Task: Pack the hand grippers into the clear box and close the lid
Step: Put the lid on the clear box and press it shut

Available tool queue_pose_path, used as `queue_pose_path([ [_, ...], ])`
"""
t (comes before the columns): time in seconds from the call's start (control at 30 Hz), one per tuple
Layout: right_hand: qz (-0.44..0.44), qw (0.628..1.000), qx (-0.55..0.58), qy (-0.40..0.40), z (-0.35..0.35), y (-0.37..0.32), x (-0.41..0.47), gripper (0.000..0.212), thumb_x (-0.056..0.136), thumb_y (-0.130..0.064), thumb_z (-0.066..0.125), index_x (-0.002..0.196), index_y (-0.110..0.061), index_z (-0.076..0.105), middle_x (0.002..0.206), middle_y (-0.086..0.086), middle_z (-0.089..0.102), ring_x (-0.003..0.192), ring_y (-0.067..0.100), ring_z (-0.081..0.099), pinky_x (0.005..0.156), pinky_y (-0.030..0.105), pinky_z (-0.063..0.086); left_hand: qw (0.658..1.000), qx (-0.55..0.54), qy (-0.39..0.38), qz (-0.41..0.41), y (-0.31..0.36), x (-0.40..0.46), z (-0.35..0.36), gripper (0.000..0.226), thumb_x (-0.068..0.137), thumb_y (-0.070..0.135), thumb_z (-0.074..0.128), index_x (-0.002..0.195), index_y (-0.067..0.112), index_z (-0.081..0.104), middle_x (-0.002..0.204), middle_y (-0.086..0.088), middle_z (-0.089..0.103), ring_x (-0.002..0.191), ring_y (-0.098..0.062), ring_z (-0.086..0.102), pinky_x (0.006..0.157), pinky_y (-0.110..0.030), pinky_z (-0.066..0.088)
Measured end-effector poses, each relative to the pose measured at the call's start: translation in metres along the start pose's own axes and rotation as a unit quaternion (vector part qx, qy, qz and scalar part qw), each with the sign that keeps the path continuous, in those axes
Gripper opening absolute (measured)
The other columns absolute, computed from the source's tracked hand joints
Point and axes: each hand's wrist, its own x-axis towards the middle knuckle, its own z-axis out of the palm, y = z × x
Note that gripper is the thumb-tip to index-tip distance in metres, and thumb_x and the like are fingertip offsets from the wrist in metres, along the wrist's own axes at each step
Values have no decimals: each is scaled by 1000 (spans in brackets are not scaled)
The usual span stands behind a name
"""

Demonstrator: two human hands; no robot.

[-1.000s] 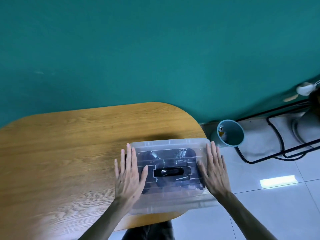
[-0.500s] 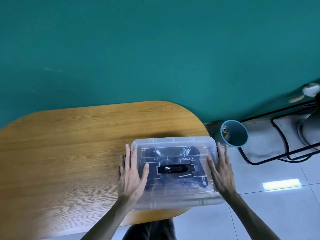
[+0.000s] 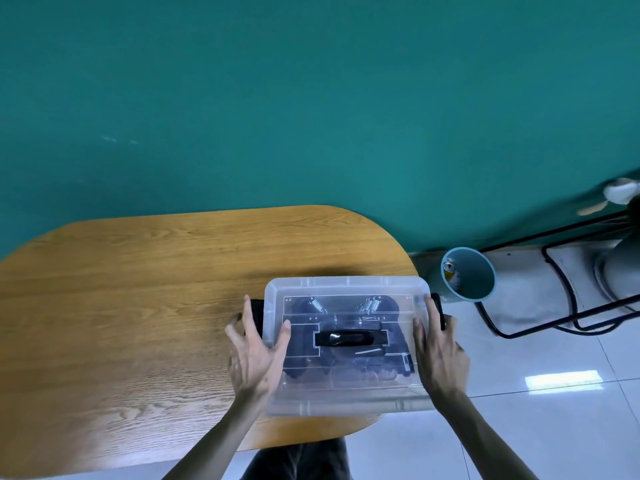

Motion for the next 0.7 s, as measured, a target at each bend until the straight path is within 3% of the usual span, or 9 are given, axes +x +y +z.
queue_pose_path([
  [0.1, 2, 1000, -25, -5, 0, -2, -1, 75, 95, -40, 61, 158, -32, 22, 104, 18, 47, 52, 36, 60, 37, 34, 45, 999, 32, -14, 18, 6, -5, -5, 84, 92, 72, 43, 159, 47, -1, 137, -20, 39, 76, -35, 65, 50, -27, 41],
  [0.17, -4, 999, -32, -17, -1, -6, -3, 78, 94, -47, 59, 159, -32, 20, 117, 22, 47, 65, 39, 63, 44, 39, 49, 995, 70, -13, 65, 6, -8, -5, 78, 94, 71, 38, 158, 50, -2, 125, -20, 42, 54, -21, 57, 43, -25, 43],
  [0.23, 0, 999, -30, -24, -2, -9, -7, 77, 95, -58, 51, 160, -34, 18, 131, 25, 44, 85, 42, 61, 58, 44, 55, 990, 110, -15, 87, 5, -12, -2, 77, 94, 74, 35, 157, 51, -2, 123, -18, 38, 45, -11, 45, 35, -17, 30],
  [0.33, 11, 999, -40, -10, 0, -15, -14, 77, 93, -70, 41, 159, -34, 24, 139, 29, 40, 86, 40, 54, 68, 46, 52, 982, 160, -20, 102, 9, -19, 3, 78, 93, 77, 31, 158, 49, 0, 124, -18, 35, 52, -13, 43, 36, -15, 24],
  [0.4, 33, 998, -60, 3, 2, -22, -17, 81, 89, -73, 39, 157, -31, 31, 140, 30, 39, 80, 37, 49, 68, 46, 48, 977, 186, -17, 100, 12, -20, 3, 76, 93, 78, 25, 158, 49, 0, 127, -16, 33, 58, -14, 43, 38, -17, 28],
  [0.57, 50, 995, -84, -1, 2, -33, -20, 76, 92, -72, 32, 156, -30, 34, 138, 35, 38, 75, 36, 46, 65, 45, 44, 968, 233, -31, 86, 19, -19, 3, 76, 94, 79, 19, 158, 48, -7, 126, -13, 31, 71, -16, 45, 37, -16, 16],
  [0.7, 57, 995, -85, -11, -1, -35, -19, 74, 93, -69, 31, 156, -30, 35, 135, 37, 39, 74, 38, 48, 62, 45, 45, 956, 280, -42, 78, 23, -16, 6, 75, 95, 77, 13, 157, 45, -13, 128, -16, 38, 71, -17, 44, 35, -17, 14],
])
